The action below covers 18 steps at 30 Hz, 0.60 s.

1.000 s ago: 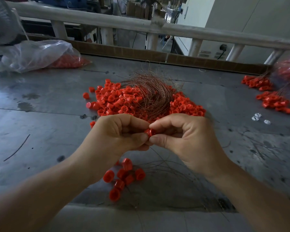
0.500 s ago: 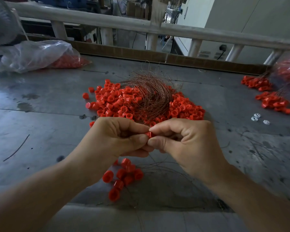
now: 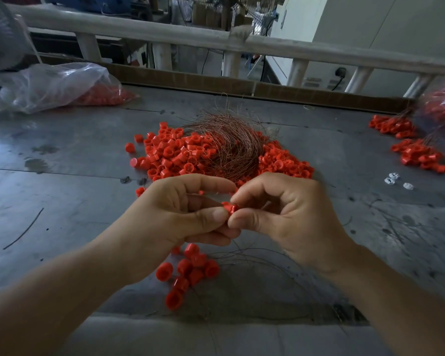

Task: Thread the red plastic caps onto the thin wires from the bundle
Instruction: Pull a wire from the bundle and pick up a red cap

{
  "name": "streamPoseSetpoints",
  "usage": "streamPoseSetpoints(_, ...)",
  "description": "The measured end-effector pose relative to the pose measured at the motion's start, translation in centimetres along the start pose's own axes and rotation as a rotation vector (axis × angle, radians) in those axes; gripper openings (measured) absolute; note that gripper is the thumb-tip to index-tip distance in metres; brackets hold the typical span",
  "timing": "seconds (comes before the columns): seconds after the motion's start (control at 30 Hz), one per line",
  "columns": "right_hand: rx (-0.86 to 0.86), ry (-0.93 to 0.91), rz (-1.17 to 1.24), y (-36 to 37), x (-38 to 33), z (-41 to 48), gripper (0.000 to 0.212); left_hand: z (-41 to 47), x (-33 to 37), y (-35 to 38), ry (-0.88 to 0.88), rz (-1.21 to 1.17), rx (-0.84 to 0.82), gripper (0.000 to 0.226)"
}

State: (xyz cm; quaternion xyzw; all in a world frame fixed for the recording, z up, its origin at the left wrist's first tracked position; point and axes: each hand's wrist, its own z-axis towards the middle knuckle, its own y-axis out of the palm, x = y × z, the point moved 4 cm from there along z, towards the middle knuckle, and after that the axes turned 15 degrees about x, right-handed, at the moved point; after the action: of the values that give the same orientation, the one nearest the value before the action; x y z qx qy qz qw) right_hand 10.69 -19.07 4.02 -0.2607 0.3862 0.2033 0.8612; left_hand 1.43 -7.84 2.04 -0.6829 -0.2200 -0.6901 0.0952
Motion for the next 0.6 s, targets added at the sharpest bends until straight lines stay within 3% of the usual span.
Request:
streamPoseSetpoints(0.1,-0.131,-0.03,-0.056,0.5,-0.1,0.0,0.029,-0.1,0.1,-0.1,-0.009,-0.008,-0.024,0.034)
streamPoseSetpoints(0.17,-0.198,-0.097,-0.109,0.8,-0.5,0.0,0.023,-0.1,0.0,0.0,-0.032,-0.035,-0.045,0.037)
streamPoseSetpoints(0.3,-0.183,-0.131,-0.183,1.0,-0.8,0.0,0.041,-0.3,0.0,0.3,-0.01,-0.075,-0.098,0.06)
streamPoseSetpoints(0.47,-0.205,-0.136,-0.271,1.2,-0.6,-0.6,0.022,-0.6,0.1,0.6,0.119,0.039,-0.058,0.064)
streamPoseSetpoints(0.6,-0.147,-0.191,-0.288,1.5,-1.4,-0.7,0.039,-1.0,0.3,0.8,0.151,0.003,-0.06,0.072)
